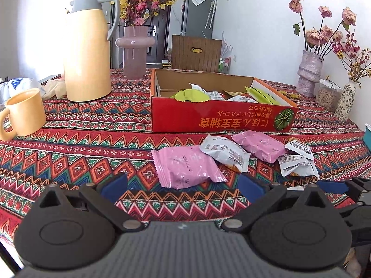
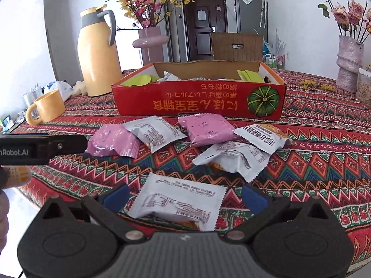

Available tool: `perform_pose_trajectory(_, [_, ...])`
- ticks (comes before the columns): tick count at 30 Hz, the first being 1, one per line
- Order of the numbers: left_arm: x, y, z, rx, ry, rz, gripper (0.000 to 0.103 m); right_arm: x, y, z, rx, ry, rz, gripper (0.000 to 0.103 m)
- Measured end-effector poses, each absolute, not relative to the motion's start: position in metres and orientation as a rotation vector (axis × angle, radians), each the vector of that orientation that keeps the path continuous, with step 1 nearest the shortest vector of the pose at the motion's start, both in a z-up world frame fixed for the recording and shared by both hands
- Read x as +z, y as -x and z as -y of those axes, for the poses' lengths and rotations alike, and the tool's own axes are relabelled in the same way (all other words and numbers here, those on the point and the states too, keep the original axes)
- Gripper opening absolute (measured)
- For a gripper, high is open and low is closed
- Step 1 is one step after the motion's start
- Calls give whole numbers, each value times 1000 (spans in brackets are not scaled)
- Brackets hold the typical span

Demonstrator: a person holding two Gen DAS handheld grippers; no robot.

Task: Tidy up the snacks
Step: 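Move both tools back over the snack pile beside the box, then grasp a large white packet with the right tool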

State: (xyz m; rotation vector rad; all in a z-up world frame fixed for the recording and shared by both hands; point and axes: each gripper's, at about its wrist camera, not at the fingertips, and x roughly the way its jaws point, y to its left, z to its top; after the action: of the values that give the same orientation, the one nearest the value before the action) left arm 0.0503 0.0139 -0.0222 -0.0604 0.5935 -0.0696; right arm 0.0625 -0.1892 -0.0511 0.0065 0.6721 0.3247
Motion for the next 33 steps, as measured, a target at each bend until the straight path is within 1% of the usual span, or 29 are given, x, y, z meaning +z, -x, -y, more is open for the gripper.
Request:
perform_pose_trajectory(5, [-23,-50,-17,-62,66,-600,103,-60,-70,179,308,18,-709,103])
perform_pose_trajectory(10, [-26,-50,-19,-57,73,-612,103,-63,-70,173,284,66,-704,103])
perform_pose_trajectory(20, [-28,-49,-19,-59,80,-623,103,-64,-70,172,268,55,-696,103])
perform_pose_trajectory(21, [-29,-49,-19,-58,81,-624,103,-64,-69,172,266,56,-693,101])
perform_pose_trajectory(23, [-29,-49,-21,-58,87,-626,103,-62,-67,172,266,54,-682,92])
perform_pose_trajectory(24, [-29,-49,-21,-56,89,-627,103,-61,-65,173,266,52,-676,86])
perform_pose_trajectory(26, [-29,-49,-22,-54,90,-626,103,-60,-64,175,268,43,-672,82])
perform_pose_trajectory(27, [-28,-49,-22,-54,91,-626,103,-60,-63,176,265,41,-668,77])
perform_pose_trajectory(29, [-28,-49,-22,-52,90,-627,103,-59,-62,178,269,31,-664,76])
perform_pose_trajectory(31, [-29,-49,-23,-50,91,-630,103,-59,-60,179,271,31,-660,70])
perform_pose_trajectory(33, [-29,-49,-23,-49,92,-633,103,-58,-58,179,275,31,-654,69])
